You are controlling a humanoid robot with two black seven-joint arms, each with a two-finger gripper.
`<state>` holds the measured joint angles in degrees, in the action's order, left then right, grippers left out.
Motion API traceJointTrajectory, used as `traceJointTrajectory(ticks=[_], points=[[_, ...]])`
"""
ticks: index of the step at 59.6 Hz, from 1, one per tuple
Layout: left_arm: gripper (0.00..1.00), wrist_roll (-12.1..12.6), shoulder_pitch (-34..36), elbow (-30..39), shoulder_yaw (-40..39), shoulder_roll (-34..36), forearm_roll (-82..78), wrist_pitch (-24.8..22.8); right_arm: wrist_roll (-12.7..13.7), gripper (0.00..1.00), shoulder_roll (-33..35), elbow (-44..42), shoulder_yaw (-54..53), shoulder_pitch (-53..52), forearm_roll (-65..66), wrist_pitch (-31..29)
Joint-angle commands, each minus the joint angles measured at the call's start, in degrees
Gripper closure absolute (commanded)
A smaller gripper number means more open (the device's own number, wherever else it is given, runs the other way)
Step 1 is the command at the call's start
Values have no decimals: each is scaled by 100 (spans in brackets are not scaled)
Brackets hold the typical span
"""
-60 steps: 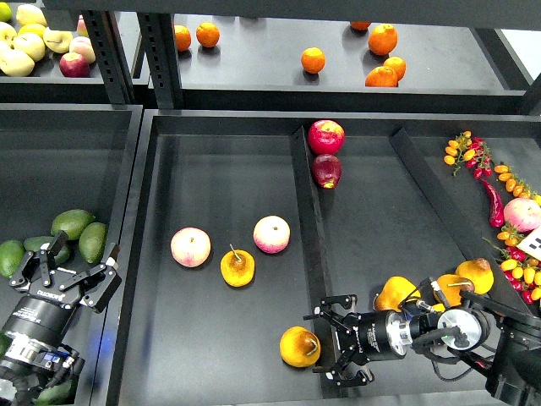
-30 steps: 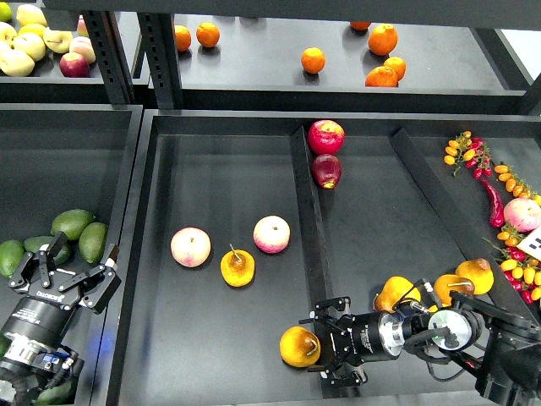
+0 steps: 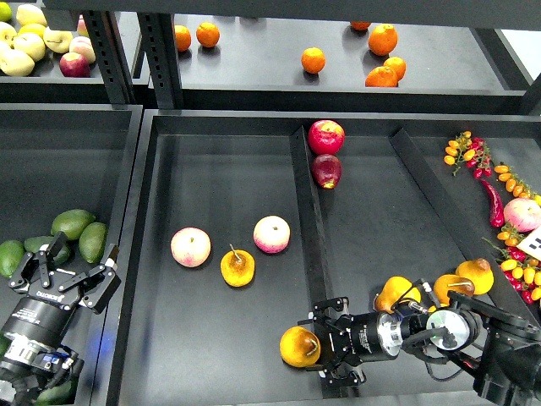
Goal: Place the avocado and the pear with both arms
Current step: 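Close the right gripper around the yellow pear, then carry the pear with the right gripper into the pear compartment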
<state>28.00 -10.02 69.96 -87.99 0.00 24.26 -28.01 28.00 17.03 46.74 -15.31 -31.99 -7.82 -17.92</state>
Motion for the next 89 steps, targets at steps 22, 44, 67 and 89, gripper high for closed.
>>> traceJointTrajectory(ticks=[22, 44, 67, 89], points=[[1, 0, -9, -9, -8, 0, 0, 1, 0, 59, -42, -42, -24, 26, -18, -27], [1, 0, -18, -9, -8, 0, 0, 1, 0, 81, -77, 2, -51, 105, -53, -176], [1, 0, -35, -9, -17, 0, 9, 1, 0, 86, -95, 142, -481, 105, -114, -229], [1, 0, -53, -44, -34, 0, 0, 1, 0, 86, 212, 195, -1123, -79, -70, -238]])
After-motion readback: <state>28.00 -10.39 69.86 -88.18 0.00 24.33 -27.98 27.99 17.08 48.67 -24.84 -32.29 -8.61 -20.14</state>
